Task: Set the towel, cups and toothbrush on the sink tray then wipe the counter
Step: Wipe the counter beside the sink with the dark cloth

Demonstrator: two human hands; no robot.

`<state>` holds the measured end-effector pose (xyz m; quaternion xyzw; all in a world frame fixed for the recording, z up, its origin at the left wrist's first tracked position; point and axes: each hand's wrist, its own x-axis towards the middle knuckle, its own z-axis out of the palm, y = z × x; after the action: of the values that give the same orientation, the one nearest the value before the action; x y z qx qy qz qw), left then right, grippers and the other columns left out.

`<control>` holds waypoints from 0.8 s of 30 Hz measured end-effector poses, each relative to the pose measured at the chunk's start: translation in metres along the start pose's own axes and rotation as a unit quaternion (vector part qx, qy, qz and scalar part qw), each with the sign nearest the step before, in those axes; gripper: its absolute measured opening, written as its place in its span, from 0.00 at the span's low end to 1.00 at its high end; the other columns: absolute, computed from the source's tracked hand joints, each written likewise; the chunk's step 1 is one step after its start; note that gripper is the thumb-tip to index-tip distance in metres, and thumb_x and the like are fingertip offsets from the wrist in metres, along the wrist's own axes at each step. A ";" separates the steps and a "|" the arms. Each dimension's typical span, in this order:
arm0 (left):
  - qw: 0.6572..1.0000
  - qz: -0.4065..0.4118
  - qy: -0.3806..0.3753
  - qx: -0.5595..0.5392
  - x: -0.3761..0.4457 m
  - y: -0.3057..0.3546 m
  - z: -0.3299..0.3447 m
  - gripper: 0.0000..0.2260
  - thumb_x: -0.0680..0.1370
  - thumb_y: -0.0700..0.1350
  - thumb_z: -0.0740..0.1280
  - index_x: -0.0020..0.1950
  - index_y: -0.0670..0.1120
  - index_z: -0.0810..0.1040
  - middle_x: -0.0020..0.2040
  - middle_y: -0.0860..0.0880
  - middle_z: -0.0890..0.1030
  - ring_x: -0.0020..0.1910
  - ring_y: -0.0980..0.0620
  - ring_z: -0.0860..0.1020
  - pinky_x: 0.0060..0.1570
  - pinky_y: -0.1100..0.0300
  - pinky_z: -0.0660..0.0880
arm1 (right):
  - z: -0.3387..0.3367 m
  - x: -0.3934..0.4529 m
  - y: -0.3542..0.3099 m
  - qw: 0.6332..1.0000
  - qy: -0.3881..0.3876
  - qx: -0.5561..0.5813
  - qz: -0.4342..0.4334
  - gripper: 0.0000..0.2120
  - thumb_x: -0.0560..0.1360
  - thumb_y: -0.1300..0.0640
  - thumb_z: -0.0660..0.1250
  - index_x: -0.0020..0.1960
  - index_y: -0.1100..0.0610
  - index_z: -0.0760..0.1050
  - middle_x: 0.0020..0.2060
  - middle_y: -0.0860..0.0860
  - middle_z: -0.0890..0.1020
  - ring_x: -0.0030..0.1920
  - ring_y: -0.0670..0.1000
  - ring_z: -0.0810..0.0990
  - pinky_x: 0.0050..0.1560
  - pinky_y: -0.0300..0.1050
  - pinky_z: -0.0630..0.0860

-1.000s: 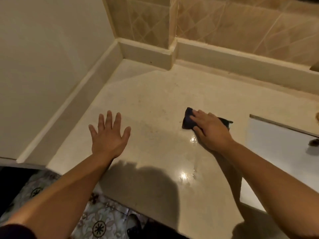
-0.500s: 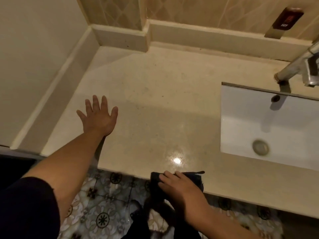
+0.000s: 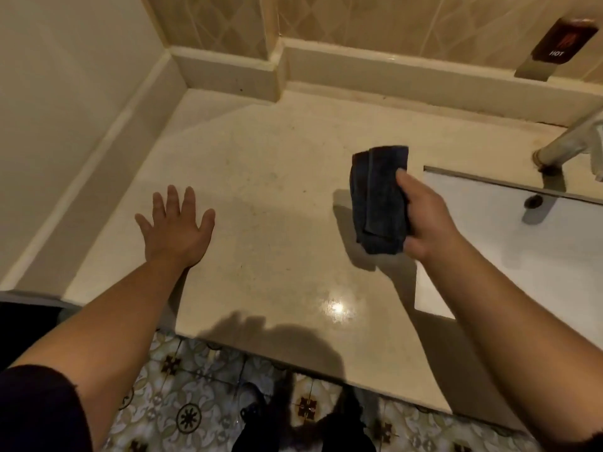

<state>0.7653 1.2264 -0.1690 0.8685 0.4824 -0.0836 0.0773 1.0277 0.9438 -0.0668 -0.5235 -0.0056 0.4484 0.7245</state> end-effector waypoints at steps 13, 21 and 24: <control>0.999 -0.010 0.028 0.018 0.001 -0.001 0.005 0.35 0.76 0.70 0.37 0.80 0.55 0.43 0.81 0.49 0.43 0.79 0.44 0.41 0.72 0.35 0.42 | -0.049 0.214 -0.053 0.516 -0.053 -0.811 -0.270 0.21 0.83 0.54 0.57 0.74 0.60 0.65 0.73 0.60 0.67 0.68 0.64 0.67 0.66 0.59 0.64; 1.000 -0.005 0.020 0.011 0.002 -0.002 0.004 0.36 0.75 0.71 0.36 0.80 0.55 0.43 0.81 0.48 0.43 0.79 0.43 0.41 0.72 0.34 0.42 | -0.064 0.115 -0.009 0.554 -0.084 -0.787 -0.259 0.21 0.83 0.54 0.58 0.73 0.60 0.67 0.73 0.58 0.69 0.69 0.61 0.68 0.68 0.55 0.61; 1.000 -0.001 0.018 0.002 0.002 -0.003 0.004 0.38 0.75 0.72 0.35 0.80 0.54 0.43 0.81 0.48 0.43 0.79 0.43 0.41 0.72 0.34 0.41 | -0.069 0.048 0.027 0.566 -0.084 -0.776 -0.265 0.19 0.81 0.55 0.60 0.71 0.59 0.70 0.70 0.58 0.72 0.68 0.60 0.70 0.69 0.55 0.62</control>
<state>0.7640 1.2287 -0.1738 0.8695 0.4846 -0.0688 0.0669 1.0715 0.9247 -0.1409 -0.8193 -0.5509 0.1016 0.1224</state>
